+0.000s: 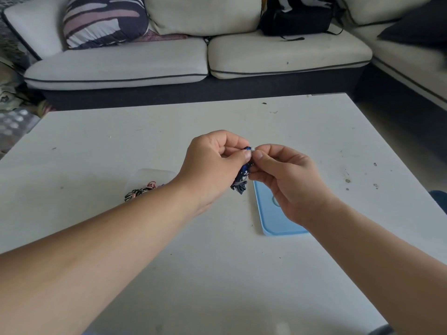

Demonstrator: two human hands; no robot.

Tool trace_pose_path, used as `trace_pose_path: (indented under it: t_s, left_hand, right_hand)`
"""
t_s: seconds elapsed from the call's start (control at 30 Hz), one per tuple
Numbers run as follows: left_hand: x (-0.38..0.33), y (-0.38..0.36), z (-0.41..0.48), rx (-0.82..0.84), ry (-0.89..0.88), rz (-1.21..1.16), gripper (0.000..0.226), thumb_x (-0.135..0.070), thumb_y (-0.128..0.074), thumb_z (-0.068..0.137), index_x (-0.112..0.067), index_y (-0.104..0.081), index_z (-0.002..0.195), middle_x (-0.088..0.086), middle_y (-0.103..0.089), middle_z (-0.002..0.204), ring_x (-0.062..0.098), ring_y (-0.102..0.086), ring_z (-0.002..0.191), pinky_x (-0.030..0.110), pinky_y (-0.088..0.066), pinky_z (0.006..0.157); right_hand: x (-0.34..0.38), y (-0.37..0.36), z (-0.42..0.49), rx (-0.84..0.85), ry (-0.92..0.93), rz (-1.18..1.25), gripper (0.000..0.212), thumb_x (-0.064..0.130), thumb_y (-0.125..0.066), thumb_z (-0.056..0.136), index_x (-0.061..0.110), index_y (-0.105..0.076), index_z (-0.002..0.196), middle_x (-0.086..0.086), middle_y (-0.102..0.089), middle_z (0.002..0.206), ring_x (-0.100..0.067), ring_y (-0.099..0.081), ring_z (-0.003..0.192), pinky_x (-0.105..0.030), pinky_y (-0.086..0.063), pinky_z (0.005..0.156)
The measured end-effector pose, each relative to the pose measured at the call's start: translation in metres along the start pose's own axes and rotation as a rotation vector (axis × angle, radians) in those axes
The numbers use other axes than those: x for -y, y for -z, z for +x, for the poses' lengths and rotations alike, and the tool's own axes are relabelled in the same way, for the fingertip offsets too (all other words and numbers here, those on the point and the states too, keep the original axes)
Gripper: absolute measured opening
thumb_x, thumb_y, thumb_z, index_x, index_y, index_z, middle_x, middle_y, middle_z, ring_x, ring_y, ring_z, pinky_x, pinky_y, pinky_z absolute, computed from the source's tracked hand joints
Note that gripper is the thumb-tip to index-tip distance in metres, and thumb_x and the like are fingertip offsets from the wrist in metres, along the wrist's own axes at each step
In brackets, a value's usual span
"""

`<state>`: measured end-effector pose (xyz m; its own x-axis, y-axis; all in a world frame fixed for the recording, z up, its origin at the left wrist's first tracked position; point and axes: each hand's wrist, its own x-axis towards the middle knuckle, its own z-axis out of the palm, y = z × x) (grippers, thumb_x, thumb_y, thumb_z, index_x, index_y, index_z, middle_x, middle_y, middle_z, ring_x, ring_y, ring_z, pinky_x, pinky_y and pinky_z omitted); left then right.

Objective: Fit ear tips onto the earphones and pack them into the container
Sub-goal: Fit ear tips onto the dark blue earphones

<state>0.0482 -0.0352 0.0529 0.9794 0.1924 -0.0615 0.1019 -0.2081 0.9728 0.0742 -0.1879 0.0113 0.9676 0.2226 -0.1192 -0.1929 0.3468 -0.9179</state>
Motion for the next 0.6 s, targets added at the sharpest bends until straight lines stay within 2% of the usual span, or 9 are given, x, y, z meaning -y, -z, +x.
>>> trace_pose_path:
  t_s: [0.6]
  left_hand:
    - [0.0034,0.0007,0.0001,0.011,0.008,-0.013,0.009,-0.009,-0.075,0.092,-0.016,-0.076,0.097,0.004,-0.078,0.084,0.006,-0.073,0.070,0.014,-0.054,0.063]
  right_hand:
    - [0.0021,0.0019,0.0002,0.038,-0.063,-0.015,0.010,0.004,-0.065,0.096,-0.006,-0.069,0.098,-0.019,-0.067,0.086,-0.023,-0.066,0.075,-0.029,-0.059,0.072]
